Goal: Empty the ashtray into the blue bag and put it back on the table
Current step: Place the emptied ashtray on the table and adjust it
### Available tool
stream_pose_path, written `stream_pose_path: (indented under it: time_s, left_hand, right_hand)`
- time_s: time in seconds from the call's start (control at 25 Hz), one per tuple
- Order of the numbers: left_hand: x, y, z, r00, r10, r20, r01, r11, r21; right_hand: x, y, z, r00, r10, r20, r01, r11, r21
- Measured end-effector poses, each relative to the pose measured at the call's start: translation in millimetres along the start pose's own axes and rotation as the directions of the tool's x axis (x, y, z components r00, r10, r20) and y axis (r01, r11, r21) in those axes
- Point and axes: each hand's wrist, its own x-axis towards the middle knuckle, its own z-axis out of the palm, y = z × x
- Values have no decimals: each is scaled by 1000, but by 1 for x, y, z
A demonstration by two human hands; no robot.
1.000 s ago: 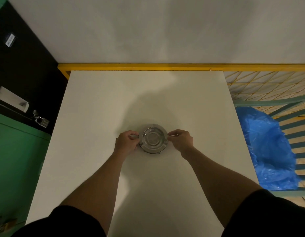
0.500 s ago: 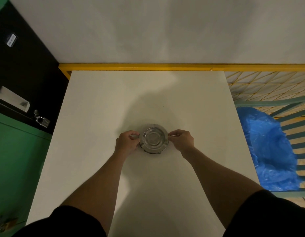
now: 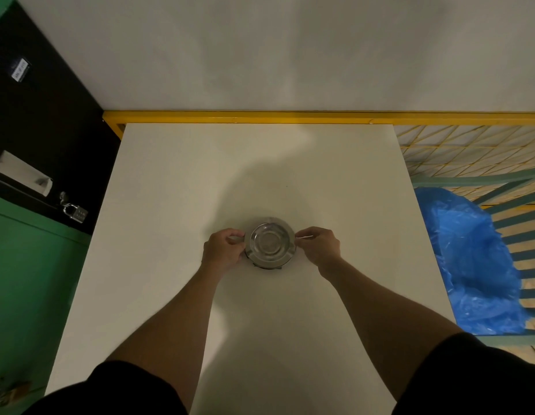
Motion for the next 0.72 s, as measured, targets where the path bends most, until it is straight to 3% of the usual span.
stream_pose_path:
  time_s: [0.48, 0.6, 0.72]
  left_hand:
    - [2, -2, 2, 998, -43, -54, 43, 999, -17]
    - [-4, -6, 4, 991, 91, -98, -73, 982, 174]
    - [-13, -10, 7, 954, 292, -68, -234, 866, 443]
  right_hand:
    - [0, 1, -3, 1000, 8, 26, -9, 1000, 25]
    - [1, 4, -4, 999, -22, 33, 23, 999, -46]
    - [-2, 7, -4, 983, -161, 83, 179, 938, -297]
